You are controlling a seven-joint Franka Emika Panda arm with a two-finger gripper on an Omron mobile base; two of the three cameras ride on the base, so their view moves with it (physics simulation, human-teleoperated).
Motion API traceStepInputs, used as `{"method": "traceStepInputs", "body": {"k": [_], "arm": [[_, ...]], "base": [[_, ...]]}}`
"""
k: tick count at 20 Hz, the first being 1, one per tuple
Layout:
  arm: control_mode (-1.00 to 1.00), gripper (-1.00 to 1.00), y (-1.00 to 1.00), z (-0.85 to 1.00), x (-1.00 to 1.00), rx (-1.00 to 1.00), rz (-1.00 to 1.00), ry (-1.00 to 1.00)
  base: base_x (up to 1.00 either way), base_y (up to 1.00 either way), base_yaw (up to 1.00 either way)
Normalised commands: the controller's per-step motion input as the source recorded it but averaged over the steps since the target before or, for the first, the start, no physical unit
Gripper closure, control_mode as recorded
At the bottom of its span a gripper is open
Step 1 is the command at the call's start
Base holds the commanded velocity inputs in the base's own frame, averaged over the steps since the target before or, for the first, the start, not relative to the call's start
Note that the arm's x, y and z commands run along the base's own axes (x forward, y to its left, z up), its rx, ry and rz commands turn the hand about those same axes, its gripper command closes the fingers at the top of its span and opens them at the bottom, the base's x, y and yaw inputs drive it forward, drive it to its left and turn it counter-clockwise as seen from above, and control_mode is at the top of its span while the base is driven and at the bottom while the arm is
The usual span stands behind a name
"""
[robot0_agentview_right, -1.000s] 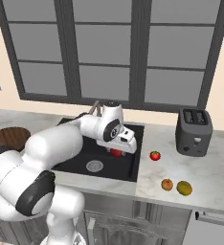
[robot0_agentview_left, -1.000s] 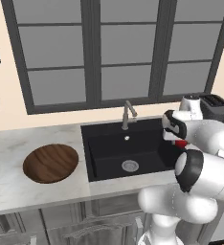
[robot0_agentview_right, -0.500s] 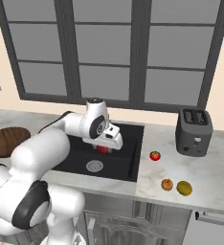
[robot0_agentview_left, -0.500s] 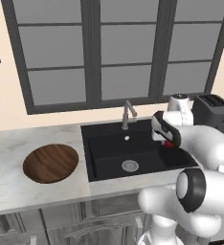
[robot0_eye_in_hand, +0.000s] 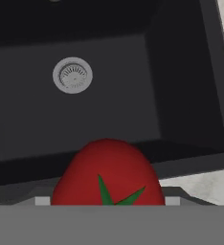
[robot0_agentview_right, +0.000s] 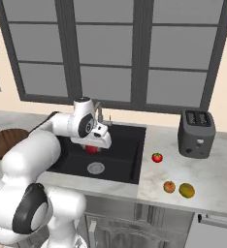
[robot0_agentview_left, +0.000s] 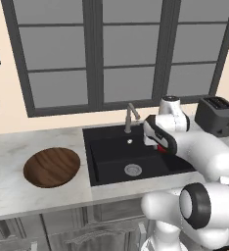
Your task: There is a mixed pile of frozen fruits and vegetables on the counter. Locate all the frozen vegetables and place the items in a bowl on the counter. Take all the frozen fruits and defrost them in a running sink.
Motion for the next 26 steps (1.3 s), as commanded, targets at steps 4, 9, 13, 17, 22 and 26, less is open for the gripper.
{"method": "traceStepInputs", "body": {"k": [4, 9, 13, 17, 22, 26], "arm": [[-1.00, 1.00, 0.50, 0.00, 0.06, 0.00, 0.05, 0.01], [-1.00, 1.00, 0.52, 0.00, 0.12, 0.00, 0.05, 0.01], [-1.00, 1.00, 0.53, 0.00, 0.12, 0.00, 0.05, 0.01], [-1.00, 1.00, 0.53, 0.00, 0.09, 0.00, 0.04, 0.02], [-1.00, 1.00, 0.53, 0.00, 0.10, 0.00, 0.04, 0.03], [-1.00, 1.00, 0.52, 0.00, 0.07, 0.00, 0.05, 0.01]], "base": [[0.00, 0.00, 0.00], [0.00, 0.00, 0.00], [0.00, 0.00, 0.00], [0.00, 0.00, 0.00], [0.00, 0.00, 0.00], [0.00, 0.00, 0.00]]}}
